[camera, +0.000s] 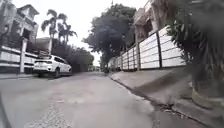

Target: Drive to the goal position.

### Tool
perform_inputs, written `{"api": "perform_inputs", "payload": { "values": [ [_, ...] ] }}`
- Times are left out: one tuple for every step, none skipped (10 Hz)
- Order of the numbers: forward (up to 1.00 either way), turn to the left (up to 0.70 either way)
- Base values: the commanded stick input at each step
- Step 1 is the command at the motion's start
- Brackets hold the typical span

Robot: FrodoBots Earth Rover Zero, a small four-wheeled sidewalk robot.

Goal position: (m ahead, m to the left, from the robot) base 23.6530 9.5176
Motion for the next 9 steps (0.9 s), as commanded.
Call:
{"api": "perform_inputs", "payload": {
  "values": [
    [0.7, 0.0],
    [0.7, 0.0],
    [0.7, 0.0],
    [0.7, 0.0],
    [0.7, 0.0],
    [0.7, -0.04],
    [0.7, -0.16],
    [0.7, -0.3],
    [0.7, -0.3]
  ]
}}
